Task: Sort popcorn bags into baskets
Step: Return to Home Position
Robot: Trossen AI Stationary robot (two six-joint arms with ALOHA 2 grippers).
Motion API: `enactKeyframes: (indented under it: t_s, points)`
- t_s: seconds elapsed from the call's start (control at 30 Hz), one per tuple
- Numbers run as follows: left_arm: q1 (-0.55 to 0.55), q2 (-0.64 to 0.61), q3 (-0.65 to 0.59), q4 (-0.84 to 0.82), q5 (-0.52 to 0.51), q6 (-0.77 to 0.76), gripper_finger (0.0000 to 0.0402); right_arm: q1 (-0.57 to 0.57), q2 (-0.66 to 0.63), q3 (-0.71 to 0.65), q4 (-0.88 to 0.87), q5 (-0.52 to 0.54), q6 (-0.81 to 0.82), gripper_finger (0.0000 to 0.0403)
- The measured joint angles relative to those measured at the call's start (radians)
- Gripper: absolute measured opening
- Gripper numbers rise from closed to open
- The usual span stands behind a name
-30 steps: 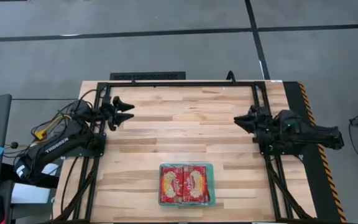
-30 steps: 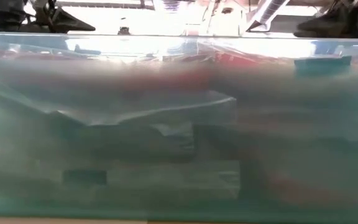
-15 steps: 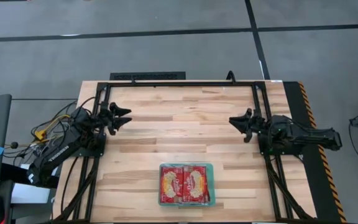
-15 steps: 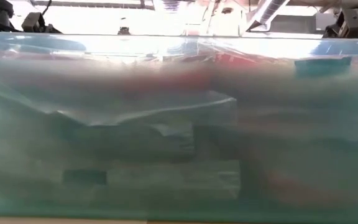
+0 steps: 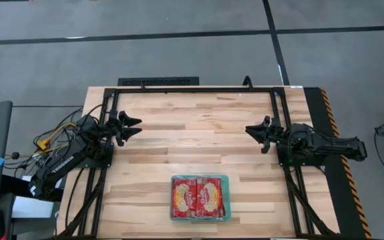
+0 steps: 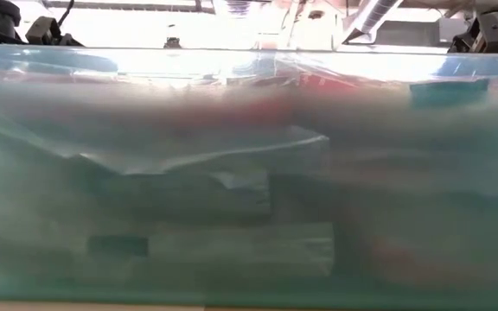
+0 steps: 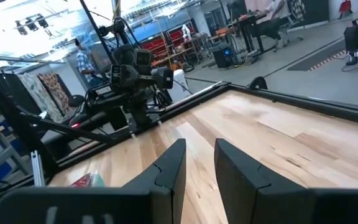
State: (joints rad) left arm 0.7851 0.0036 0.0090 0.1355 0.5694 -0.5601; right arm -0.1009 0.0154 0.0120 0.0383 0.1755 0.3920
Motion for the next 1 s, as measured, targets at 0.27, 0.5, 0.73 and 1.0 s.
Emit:
enactKeyframes:
  t_s: [0.27,0.5,0.73,1.0]
  points:
    - [-0.176,-0.001,-0.001,-0.018,-0.042,0.004,0.0304,0.000,0.000,0.000,0.000,-0.001,0.000,0.0108]
    - [-0.434,-0.002,-0.002,-0.049,-0.245,0.103,0.0304,0.000,0.000,-0.001,0.000,-0.002,0.001,0.0108]
    - [-0.533,-0.003,0.053,-0.114,-0.371,0.166,0.0304,0.000,0.000,-0.001,0.000,-0.002,0.001,0.0108]
    - [-0.541,-0.002,0.049,-0.235,-0.458,0.216,0.0304,0.000,0.000,-0.001,0.000,-0.003,0.001,0.0108]
